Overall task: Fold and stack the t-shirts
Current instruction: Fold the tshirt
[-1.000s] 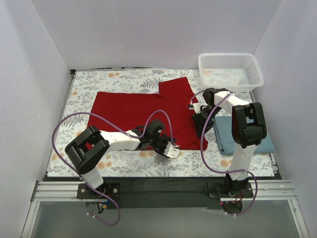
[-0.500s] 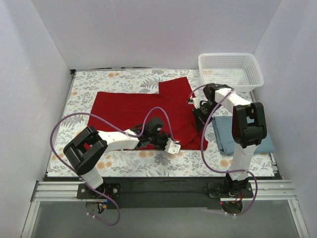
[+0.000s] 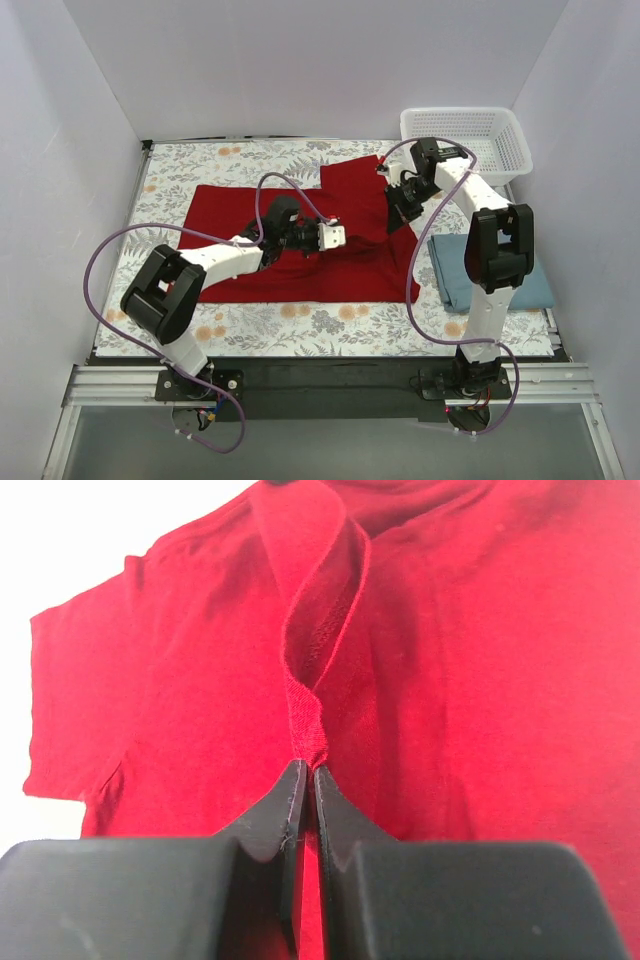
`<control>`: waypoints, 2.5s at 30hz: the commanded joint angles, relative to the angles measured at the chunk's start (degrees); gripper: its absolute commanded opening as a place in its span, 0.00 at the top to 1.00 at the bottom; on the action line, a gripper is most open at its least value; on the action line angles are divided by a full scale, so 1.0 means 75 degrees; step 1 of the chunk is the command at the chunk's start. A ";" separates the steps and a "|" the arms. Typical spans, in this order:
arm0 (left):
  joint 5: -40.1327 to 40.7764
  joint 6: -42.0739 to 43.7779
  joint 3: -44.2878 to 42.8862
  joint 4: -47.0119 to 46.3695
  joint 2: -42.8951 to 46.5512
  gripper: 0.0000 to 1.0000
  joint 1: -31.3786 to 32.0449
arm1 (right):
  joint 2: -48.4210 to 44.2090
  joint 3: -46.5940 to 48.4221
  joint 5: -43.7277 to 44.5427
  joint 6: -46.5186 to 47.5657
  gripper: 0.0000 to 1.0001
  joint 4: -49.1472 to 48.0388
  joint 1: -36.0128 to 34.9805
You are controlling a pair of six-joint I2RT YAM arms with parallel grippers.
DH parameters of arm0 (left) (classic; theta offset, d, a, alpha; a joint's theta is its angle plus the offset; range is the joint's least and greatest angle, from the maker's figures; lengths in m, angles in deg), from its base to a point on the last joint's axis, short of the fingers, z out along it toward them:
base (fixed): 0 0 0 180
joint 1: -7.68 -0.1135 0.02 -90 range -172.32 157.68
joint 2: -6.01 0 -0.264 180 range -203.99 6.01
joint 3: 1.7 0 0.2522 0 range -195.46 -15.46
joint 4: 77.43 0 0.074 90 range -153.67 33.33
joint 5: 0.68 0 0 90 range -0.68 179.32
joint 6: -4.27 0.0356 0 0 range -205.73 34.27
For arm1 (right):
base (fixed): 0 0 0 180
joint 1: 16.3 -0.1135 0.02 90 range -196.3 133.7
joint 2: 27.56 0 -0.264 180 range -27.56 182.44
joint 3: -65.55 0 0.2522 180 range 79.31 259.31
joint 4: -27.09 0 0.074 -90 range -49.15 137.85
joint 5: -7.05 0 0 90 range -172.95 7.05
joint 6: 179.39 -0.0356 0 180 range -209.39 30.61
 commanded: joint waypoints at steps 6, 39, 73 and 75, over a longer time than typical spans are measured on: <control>-0.0277 -0.0349 -0.0370 -0.0585 -0.0244 1.00 -0.0535 | 0.0485 0.0920 -0.0222 -0.0361 0.99 -0.0323 -0.0037; 0.0660 -0.1132 -0.0896 -0.1125 -0.1557 0.83 -0.0957 | 0.1376 0.1812 0.0867 -0.0853 0.92 -0.1050 -0.0423; 0.2100 -0.2704 -0.0547 0.5591 -0.0654 0.90 -0.6535 | -0.0756 -0.2920 0.2484 0.0588 0.70 -0.1518 -0.1337; 0.2242 -0.2669 -0.0406 0.5602 -0.0667 0.92 -0.6629 | -0.0733 -0.3132 0.2625 0.0658 0.71 -0.1577 -0.1396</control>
